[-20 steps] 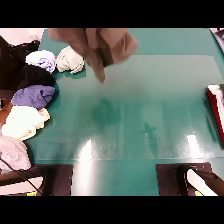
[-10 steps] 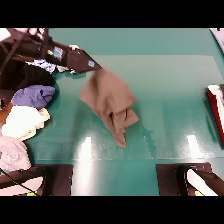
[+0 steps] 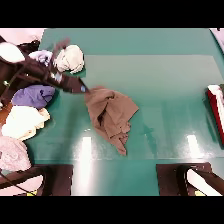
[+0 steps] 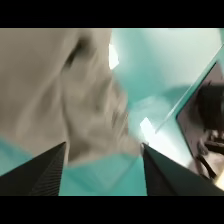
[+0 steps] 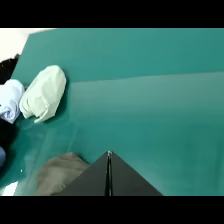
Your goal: Fold the shirts.
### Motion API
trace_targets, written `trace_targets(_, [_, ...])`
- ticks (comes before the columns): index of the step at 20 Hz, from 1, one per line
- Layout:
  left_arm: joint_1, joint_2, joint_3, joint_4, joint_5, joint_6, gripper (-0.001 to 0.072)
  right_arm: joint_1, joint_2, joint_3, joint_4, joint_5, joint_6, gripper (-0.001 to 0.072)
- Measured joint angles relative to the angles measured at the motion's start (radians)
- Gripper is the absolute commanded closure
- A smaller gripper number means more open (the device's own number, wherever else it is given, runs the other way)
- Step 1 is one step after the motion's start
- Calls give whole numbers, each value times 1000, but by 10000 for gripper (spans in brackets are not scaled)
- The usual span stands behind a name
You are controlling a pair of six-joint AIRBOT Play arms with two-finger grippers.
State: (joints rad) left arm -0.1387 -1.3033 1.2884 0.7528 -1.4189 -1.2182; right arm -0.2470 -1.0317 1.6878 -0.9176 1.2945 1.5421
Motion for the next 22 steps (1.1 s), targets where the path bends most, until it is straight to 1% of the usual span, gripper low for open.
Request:
trace_targets(2, [2,40,-159,-4,23,-6,166,0,-20,0,1,26,0,694])
trace_targets(4, [0,87,-317,-21,74,-8,166,1,-40,0,0,42,0,694])
trace_targets(7, [-60,138,-499,-42,162,-11,158,2,-61,0,3,56,0,693])
trace_targets(8, [-93,146,-541,-45,203,-11,135,2,-64,0,4,57,0,694])
trace_targets(11, [-208,156,-619,-50,336,-17,136,2,-71,0,6,63,0,693])
trace_targets(13, [-266,143,-642,-47,426,-49,136,2,-71,0,6,69,0,694])
trace_targets(16, [-309,105,-658,-39,517,-108,139,2,-58,0,8,72,-9,694])
trace_targets(18, [-323,93,-660,-48,569,-142,356,2,-42,0,5,74,-23,694])
trace_targets(19, [-327,89,-659,-48,592,-153,446,2,-34,0,5,75,-27,694])
trace_targets(20, [-330,86,-657,-51,612,-162,640,2,-27,0,3,76,-32,694])
trace_targets(21, [-331,85,-652,-55,631,-169,684,2,-21,0,1,82,-34,694])
trace_targets(22, [-333,84,-645,-55,638,-169,684,2,-19,0,2,92,-36,694])
